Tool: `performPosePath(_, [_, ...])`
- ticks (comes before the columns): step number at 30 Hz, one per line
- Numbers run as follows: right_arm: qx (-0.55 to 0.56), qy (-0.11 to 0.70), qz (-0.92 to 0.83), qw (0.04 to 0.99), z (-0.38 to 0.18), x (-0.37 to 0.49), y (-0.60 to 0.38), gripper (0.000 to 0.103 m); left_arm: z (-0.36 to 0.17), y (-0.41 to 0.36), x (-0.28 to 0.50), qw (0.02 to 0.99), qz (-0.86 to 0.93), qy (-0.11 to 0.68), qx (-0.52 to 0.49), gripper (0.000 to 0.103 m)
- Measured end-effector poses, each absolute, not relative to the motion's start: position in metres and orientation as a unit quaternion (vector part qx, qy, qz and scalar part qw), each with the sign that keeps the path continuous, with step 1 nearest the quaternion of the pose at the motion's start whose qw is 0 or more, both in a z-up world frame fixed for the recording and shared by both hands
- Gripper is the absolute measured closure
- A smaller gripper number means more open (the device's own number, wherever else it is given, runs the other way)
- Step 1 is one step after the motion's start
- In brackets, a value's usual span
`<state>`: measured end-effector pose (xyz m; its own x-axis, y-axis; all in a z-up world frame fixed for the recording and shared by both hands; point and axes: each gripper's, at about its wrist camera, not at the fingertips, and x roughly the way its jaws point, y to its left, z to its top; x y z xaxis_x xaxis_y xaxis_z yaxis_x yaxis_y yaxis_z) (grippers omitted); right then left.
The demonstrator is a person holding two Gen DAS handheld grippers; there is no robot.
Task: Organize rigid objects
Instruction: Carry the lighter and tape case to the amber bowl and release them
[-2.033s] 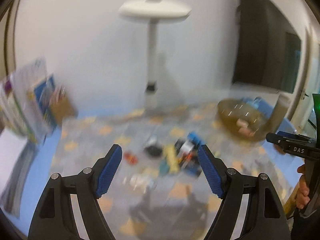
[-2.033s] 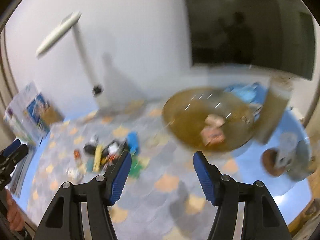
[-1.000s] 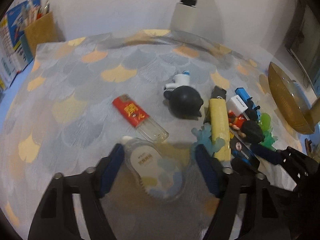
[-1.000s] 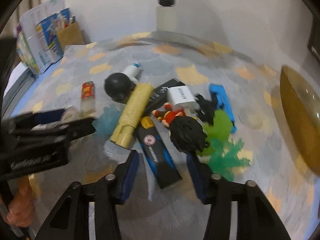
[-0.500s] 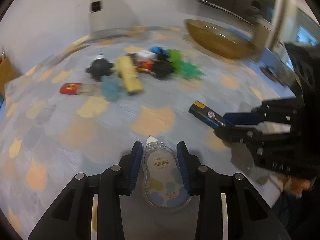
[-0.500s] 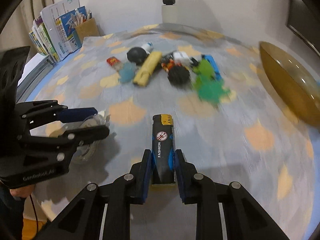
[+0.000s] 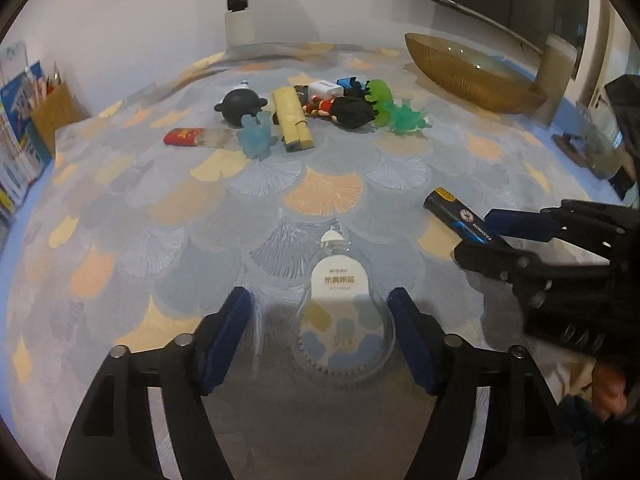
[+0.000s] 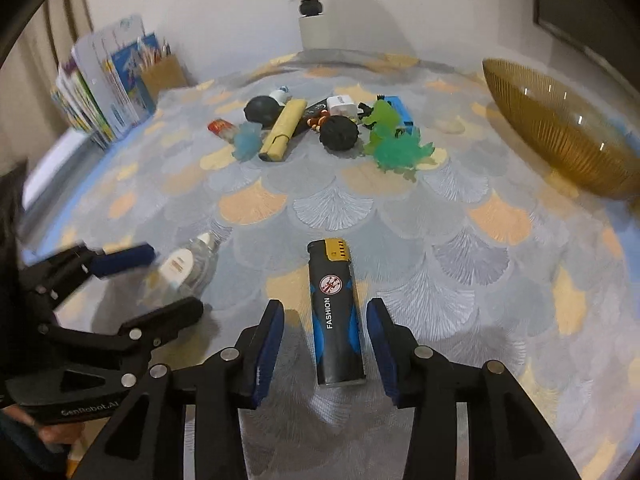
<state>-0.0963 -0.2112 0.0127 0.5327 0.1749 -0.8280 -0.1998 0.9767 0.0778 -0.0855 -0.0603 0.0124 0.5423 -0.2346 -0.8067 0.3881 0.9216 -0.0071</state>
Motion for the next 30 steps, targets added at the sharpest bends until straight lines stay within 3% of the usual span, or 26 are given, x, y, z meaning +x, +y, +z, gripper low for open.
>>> performPosePath(2, [-0.055, 0.459, 0.094, 0.882, 0.012, -0.102, -0.200, 0.080, 0.014, -0.066, -0.087, 0.873, -0.182, 0.442, 0.092, 0.058])
performPosePath(8, [-0.019, 0.450, 0.122, 0.885, 0.019, -0.108, -0.211, 0.081, 0.027, -0.079, -0.084, 0.876, -0.188, 0.434, 0.092, 0.058])
performPosePath(20, [0.103, 0.352, -0.046, 0.929, 0.122, -0.060, -0.402, 0.081, 0.143, -0.200, 0.004, 0.902, -0.277, 0.320, 0.086, 0.058])
performPosePath(30, [0.167, 0.408, -0.172, 0.881, 0.101, 0.016, -0.503, 0.081, 0.110, -0.302, 0.081, 0.874, -0.298, 0.371, 0.096, 0.056])
